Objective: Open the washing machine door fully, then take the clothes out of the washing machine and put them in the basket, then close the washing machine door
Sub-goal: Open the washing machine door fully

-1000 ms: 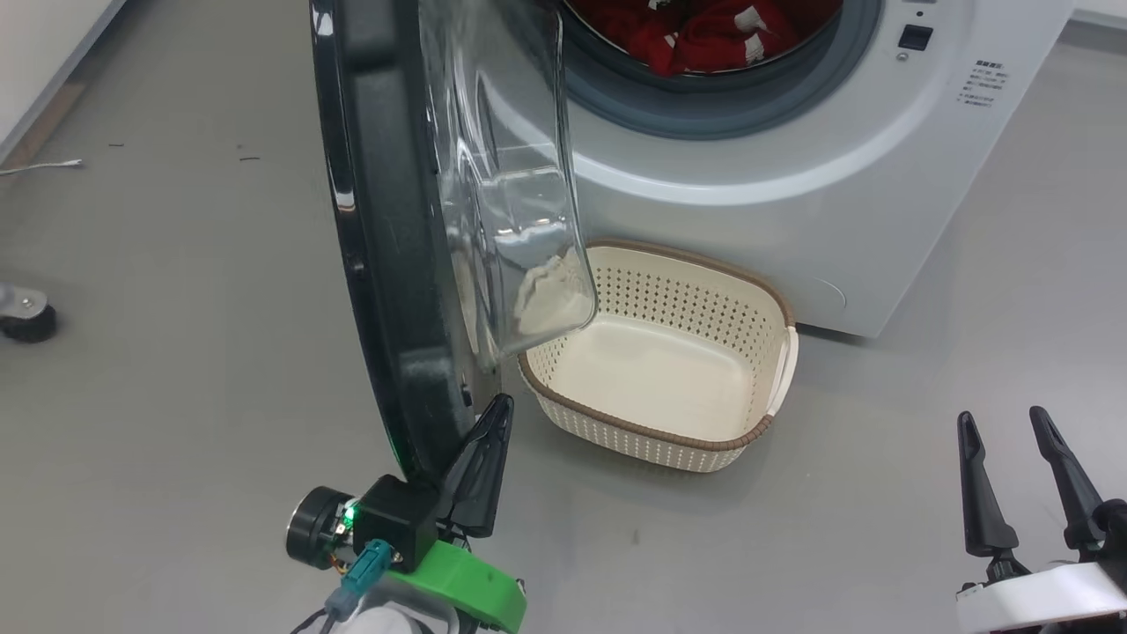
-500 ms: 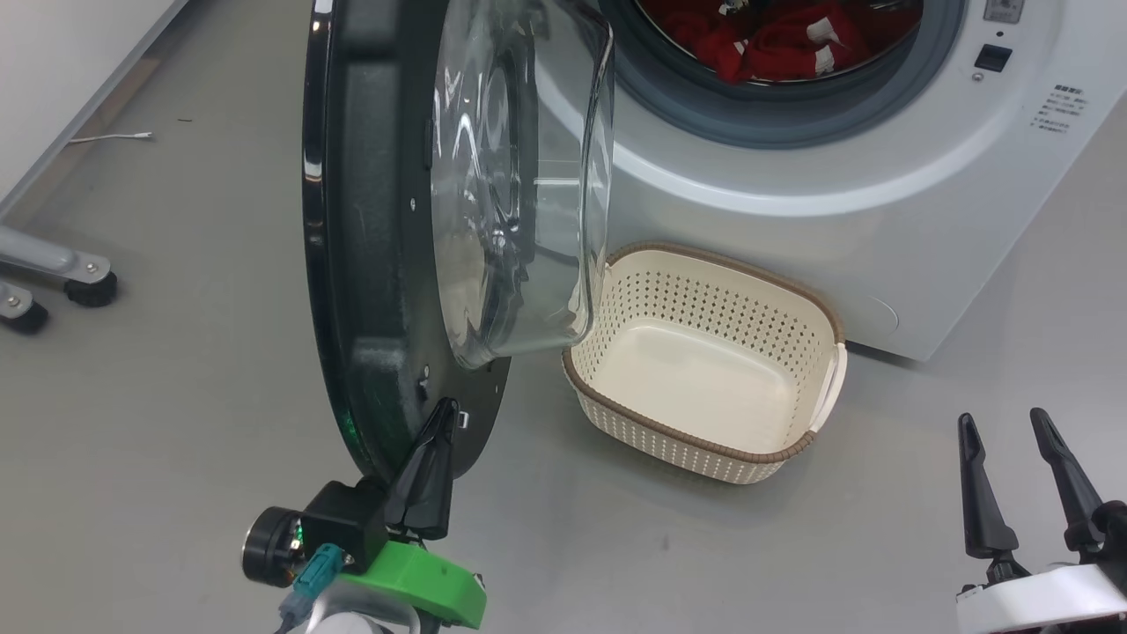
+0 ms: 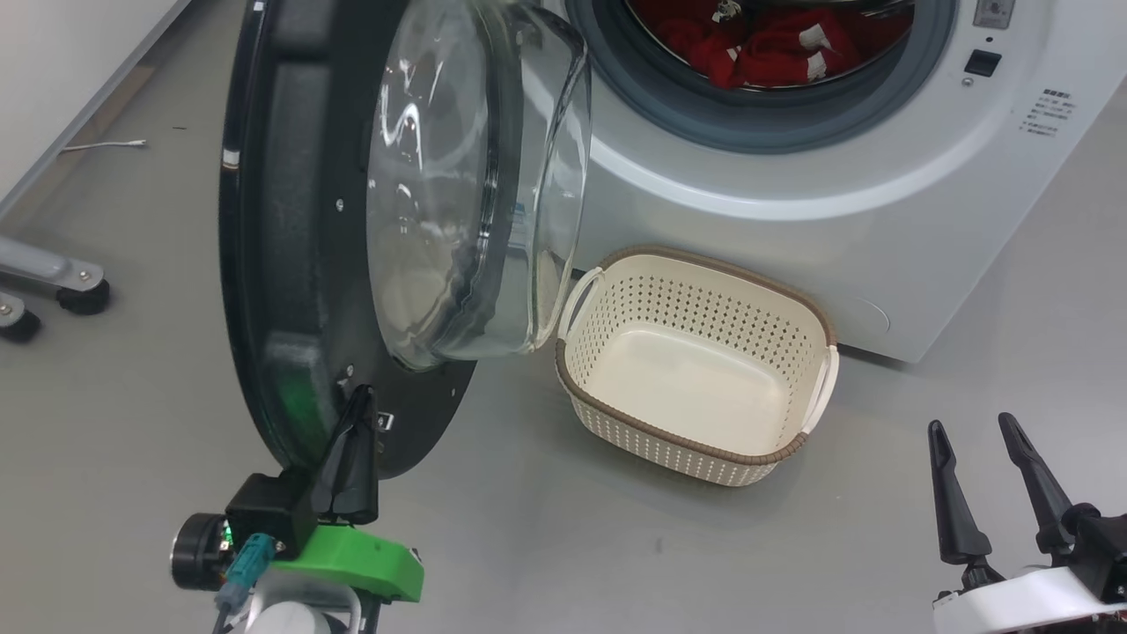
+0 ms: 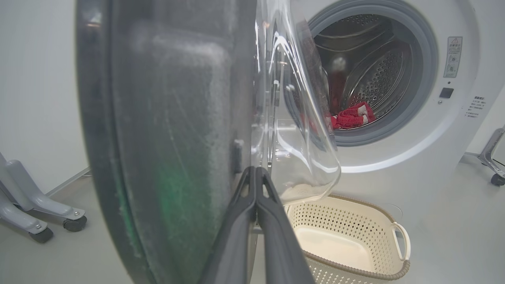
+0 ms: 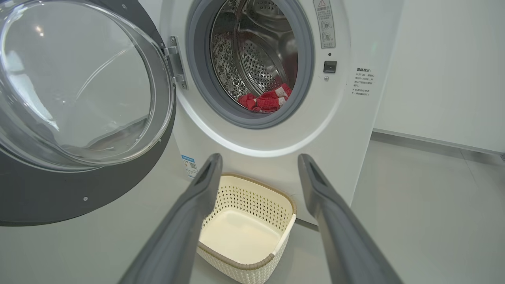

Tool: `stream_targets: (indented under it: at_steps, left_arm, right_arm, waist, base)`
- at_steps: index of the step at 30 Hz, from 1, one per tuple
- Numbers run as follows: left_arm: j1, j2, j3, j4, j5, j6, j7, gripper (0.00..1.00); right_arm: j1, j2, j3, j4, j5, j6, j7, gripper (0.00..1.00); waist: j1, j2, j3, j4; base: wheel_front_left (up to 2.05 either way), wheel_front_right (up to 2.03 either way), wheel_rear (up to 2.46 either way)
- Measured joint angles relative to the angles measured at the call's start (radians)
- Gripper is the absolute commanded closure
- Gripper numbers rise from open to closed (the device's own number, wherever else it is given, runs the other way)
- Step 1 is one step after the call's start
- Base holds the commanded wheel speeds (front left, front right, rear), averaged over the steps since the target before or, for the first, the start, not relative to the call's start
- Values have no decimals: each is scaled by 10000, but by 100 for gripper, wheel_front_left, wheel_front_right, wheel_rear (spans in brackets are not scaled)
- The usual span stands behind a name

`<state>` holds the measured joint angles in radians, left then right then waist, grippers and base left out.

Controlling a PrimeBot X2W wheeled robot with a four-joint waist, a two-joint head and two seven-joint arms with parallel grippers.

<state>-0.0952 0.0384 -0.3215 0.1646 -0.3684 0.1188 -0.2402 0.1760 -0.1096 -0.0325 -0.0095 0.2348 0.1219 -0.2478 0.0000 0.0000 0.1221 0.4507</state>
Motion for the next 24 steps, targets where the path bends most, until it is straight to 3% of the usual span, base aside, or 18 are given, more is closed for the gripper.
stream_targets:
  at_steps: [24]
  left_arm:
    - [-517, -136, 3331, 802, 326, 0, -90, 100]
  right_arm:
    - [-255, -174, -150, -151, 35, 0, 0, 0]
  waist:
    - [0, 0, 738, -1172]
  base:
    - [0, 0, 0]
